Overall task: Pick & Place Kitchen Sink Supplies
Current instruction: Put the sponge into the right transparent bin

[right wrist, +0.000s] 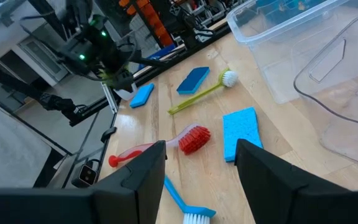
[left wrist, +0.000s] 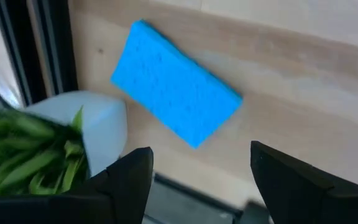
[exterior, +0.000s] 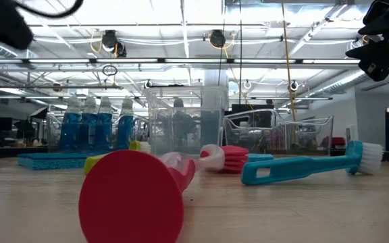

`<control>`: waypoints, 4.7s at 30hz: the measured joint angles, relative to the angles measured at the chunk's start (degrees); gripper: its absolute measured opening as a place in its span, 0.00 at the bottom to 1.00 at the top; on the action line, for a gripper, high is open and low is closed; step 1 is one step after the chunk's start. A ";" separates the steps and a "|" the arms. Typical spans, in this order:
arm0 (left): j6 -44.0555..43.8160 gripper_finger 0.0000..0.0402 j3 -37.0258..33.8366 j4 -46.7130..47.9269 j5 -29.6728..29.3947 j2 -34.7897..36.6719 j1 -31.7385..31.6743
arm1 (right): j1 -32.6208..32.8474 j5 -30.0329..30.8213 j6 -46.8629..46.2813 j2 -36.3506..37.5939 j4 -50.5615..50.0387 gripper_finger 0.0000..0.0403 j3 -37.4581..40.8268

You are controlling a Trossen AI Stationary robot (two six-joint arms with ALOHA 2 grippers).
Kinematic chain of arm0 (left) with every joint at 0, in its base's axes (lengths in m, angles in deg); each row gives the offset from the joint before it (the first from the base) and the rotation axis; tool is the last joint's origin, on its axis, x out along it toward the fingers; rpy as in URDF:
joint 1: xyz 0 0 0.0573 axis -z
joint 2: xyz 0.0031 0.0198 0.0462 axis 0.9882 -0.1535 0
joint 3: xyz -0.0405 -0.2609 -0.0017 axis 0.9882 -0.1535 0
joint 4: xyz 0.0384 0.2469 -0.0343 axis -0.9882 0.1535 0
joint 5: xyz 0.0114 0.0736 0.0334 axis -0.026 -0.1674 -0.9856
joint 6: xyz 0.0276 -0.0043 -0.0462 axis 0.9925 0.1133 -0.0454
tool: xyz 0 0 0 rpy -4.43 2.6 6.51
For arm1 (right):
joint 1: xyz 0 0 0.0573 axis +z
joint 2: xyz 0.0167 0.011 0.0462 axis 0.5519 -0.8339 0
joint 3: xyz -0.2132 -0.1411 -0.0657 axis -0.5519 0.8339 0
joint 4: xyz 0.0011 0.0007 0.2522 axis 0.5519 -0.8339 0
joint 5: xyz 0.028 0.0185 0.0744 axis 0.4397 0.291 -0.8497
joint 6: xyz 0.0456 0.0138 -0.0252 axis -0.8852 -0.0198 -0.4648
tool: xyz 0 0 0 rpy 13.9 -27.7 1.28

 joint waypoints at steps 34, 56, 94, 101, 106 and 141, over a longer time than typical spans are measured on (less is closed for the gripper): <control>4.16 0.67 -18.52 -30.57 -6.43 0.64 1.39 | 0.01 0.09 -3.17 0.02 0.02 0.45 0.00; -0.80 0.67 -18.72 -28.86 -13.78 15.82 1.46 | 0.02 0.11 -3.08 0.02 0.11 0.45 0.00; -2.32 0.67 -18.61 -20.22 -5.27 6.87 -4.35 | 0.01 0.09 -2.99 0.01 0.00 0.45 0.00; -2.06 0.67 -18.59 -23.68 -5.43 2.60 -4.31 | 0.01 0.10 -2.99 0.01 0.01 0.45 0.00; 0.49 0.67 -18.48 -27.35 -9.44 0.04 -4.13 | 0.01 0.10 -2.99 0.00 0.07 0.45 0.00; 22.11 0.02 -19.03 -24.92 -16.68 4.78 -2.74 | 0.01 0.09 -4.89 0.01 0.85 0.45 -0.01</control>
